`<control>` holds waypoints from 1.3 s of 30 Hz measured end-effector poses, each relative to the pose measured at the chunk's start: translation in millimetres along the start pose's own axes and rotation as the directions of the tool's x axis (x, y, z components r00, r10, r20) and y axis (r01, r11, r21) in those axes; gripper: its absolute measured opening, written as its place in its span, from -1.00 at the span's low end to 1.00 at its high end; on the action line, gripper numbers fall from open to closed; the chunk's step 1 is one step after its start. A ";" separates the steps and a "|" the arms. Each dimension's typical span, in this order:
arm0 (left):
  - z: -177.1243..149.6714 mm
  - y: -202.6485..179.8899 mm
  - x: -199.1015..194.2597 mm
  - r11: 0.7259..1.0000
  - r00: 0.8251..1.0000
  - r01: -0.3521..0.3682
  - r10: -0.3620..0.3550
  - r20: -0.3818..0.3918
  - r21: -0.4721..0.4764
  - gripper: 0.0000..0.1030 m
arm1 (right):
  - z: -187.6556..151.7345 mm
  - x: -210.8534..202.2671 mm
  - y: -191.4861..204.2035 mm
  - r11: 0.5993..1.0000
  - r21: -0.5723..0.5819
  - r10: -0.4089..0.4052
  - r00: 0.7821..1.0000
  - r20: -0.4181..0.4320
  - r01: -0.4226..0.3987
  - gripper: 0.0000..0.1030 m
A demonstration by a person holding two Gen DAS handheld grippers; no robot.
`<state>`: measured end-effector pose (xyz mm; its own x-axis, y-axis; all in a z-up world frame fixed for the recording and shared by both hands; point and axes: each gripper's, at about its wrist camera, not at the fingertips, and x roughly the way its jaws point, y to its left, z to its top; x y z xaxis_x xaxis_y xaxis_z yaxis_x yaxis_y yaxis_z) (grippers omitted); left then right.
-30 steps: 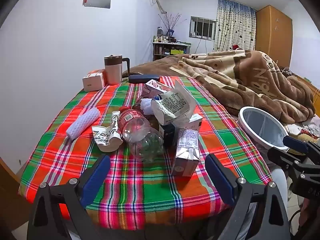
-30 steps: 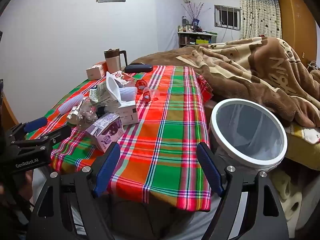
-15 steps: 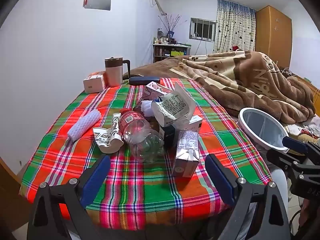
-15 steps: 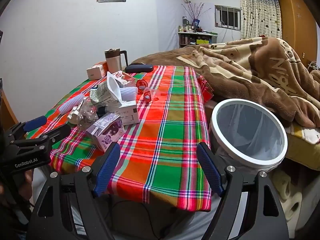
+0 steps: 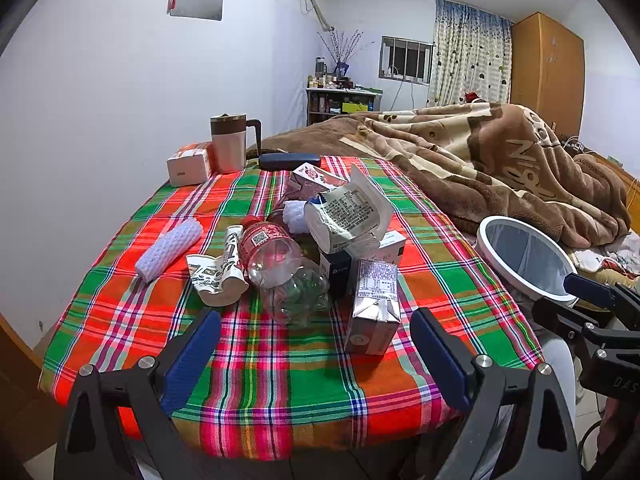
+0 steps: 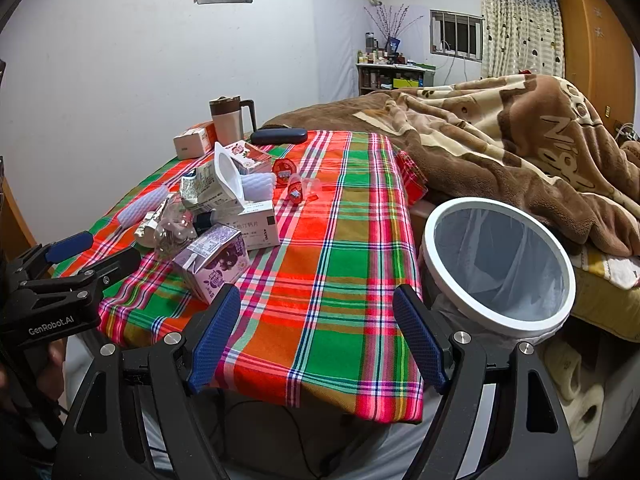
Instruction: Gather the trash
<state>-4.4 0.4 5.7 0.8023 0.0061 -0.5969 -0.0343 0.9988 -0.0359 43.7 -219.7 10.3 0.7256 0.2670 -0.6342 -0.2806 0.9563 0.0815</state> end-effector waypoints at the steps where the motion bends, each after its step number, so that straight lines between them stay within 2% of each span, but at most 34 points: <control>1: 0.1 -0.1 -0.6 1.000 1.000 0.000 0.000 0.001 0.000 0.86 | 0.0 0.0 0.0 1.000 0.000 0.001 1.000 0.000 -0.001 0.55; 39: 1.1 1.9 0.4 1.000 1.000 0.000 0.000 0.004 0.000 0.86 | 0.4 0.5 2.3 1.000 -0.002 0.000 1.000 -0.002 0.000 0.55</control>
<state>-3.4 2.3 6.3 0.8045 0.0062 -0.5939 -0.0342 0.9988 -0.0359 43.7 -217.4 10.5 0.7241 0.2667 -0.6360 -0.2817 0.9561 0.0802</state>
